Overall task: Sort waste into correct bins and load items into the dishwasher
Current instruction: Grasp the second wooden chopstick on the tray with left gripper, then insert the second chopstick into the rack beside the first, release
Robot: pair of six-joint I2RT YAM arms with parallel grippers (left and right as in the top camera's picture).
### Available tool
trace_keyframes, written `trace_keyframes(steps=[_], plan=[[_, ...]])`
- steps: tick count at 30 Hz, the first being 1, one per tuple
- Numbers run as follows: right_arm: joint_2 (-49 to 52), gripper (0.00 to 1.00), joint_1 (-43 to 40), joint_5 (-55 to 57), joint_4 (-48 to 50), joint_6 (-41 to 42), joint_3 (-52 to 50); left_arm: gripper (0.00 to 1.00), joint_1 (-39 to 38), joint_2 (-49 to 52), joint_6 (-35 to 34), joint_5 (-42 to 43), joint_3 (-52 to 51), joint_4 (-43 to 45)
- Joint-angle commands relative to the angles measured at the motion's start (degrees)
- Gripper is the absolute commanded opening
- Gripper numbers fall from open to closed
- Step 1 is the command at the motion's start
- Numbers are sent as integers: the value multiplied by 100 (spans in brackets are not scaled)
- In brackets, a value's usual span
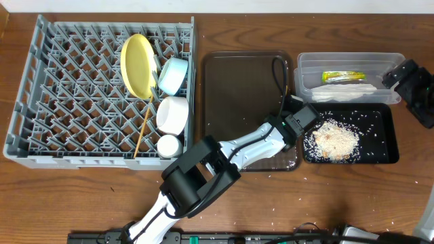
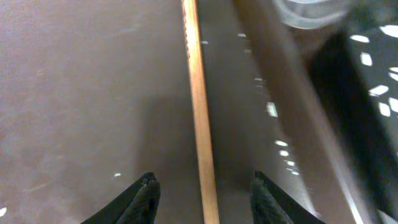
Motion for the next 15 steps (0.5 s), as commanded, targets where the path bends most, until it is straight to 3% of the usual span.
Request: trace_keyframes(steps=[1, 5, 10, 15], plan=[[-20, 99, -20, -24, -4, 44, -11, 38, 201, 369, -468, -164, -46, -317], [-20, 99, -20, -24, -2, 44, -11, 9, 345, 345, -481, 378, -17, -450], [-20, 99, -20, -24, -7, 44, -11, 8, 487, 48, -243, 883, 459, -1412], [-20, 99, -20, -24, -4, 44, -11, 7, 844, -546, 24, 898, 1147, -3086]])
